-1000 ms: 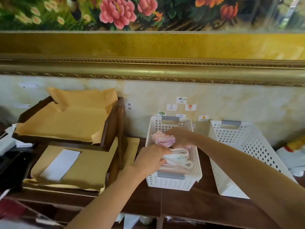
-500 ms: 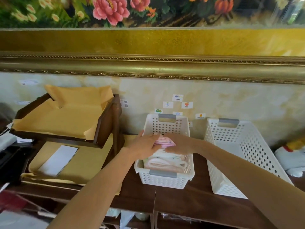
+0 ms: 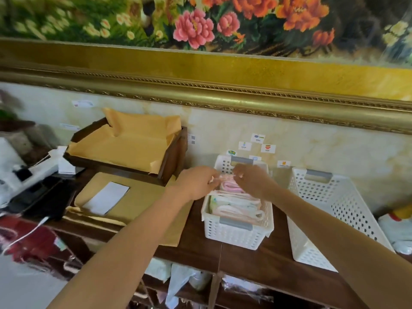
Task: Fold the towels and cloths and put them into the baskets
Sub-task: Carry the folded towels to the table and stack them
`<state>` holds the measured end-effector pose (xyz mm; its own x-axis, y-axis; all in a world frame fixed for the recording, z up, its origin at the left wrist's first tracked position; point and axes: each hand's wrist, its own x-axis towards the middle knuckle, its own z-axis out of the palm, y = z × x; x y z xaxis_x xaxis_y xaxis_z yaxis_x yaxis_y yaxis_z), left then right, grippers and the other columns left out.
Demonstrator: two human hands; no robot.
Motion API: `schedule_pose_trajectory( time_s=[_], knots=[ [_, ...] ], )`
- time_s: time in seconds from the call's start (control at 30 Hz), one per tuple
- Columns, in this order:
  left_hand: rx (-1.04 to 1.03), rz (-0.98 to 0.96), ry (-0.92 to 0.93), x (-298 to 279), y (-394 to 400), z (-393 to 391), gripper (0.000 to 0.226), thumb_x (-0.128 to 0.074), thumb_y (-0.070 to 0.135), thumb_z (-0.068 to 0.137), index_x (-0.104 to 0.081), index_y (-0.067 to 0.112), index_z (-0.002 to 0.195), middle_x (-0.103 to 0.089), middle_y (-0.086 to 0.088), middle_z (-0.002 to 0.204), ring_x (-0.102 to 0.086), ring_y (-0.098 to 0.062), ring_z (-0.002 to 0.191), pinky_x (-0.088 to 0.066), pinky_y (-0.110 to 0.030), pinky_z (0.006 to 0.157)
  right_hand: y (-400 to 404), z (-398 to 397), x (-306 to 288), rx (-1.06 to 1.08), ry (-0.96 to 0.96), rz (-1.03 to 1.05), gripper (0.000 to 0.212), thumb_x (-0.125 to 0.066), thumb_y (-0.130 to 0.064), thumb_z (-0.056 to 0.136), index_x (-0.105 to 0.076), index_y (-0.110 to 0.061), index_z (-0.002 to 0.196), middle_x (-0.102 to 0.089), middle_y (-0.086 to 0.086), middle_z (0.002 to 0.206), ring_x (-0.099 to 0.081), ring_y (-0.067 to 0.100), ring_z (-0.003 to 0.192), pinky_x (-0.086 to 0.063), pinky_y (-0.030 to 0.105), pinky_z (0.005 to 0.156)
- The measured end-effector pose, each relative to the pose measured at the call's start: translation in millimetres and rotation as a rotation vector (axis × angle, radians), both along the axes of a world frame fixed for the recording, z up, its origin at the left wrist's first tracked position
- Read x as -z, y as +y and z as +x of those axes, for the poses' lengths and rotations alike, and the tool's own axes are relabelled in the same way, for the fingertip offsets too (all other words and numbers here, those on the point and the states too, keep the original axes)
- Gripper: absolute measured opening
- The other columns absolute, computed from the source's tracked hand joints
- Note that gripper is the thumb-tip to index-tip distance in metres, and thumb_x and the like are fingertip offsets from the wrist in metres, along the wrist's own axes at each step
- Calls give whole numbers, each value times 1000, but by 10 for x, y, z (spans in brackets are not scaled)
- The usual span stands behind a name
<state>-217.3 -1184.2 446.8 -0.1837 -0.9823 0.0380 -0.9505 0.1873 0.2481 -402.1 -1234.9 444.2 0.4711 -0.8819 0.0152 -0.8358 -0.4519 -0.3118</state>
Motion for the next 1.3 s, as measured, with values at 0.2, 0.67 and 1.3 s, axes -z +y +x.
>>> schedule_pose_trajectory(
  time_s=[0.2,0.67,1.3],
  knots=[
    [-241,-330,100,-299,1177,1006,24,-49,34,97,-62,27,116,-68,8,108,-63,-15,99,-53,-34,78,747,1328,-442,-54,-244,-222,24,-41,-22,97,-62,-9,97,-68,11,93,-63,30,85,-53,38,75],
    [-1155,44,-18,406,5856,4381,28,-48,29,96,-59,24,121,-65,1,119,-60,-25,108,-49,-35,86,4208,5560,324,-826,-144,-1,19,-47,-21,90,-63,-12,89,-68,13,97,-62,35,95,-48,38,81],
    [-2289,-60,373,961,9460,6596,28,-57,25,90,-65,15,115,-68,-8,113,-63,-28,104,-50,-38,92,7649,10051,1069,-1473,134,376,21,-48,-17,90,-64,-11,77,-70,13,88,-66,32,86,-49,30,73]
  ],
)
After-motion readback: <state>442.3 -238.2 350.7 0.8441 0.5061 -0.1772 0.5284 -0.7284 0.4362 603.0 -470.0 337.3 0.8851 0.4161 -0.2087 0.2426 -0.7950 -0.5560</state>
